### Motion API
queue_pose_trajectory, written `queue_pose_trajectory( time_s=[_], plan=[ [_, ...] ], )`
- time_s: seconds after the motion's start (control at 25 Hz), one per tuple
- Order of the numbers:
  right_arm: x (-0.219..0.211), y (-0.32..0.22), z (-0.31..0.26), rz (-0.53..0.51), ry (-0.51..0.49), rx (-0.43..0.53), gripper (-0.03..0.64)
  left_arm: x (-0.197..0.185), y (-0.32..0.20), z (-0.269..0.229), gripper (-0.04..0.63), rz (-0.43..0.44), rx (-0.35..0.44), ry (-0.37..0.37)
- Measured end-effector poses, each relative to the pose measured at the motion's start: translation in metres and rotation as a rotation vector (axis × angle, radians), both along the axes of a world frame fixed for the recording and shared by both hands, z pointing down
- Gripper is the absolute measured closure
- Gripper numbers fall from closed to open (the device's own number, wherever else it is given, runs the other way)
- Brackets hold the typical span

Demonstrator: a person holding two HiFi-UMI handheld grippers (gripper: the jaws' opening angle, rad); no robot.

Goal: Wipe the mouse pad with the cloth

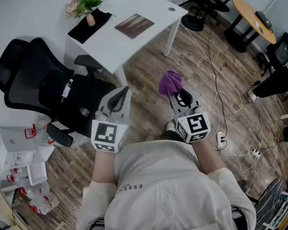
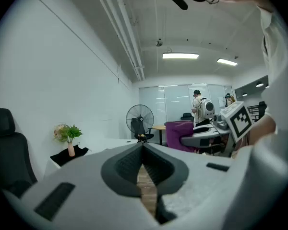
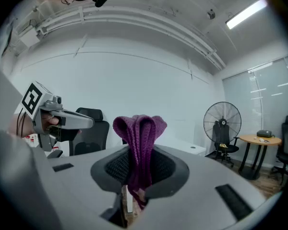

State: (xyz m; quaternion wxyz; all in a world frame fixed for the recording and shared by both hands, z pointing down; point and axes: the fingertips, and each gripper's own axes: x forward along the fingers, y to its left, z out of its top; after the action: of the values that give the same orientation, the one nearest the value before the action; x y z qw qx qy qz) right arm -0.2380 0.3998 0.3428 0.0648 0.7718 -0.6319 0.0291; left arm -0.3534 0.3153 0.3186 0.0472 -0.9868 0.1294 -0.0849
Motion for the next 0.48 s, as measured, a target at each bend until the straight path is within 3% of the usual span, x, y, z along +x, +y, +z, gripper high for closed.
queue_pose_trajectory(
  time_s=[0.48],
  plan=[
    [0.012,-0.011,0.011,0.002,-0.019,-0.020,0.529,0.011,-0.011,0.006,0.594,0.000,0.013,-0.009]
  ],
)
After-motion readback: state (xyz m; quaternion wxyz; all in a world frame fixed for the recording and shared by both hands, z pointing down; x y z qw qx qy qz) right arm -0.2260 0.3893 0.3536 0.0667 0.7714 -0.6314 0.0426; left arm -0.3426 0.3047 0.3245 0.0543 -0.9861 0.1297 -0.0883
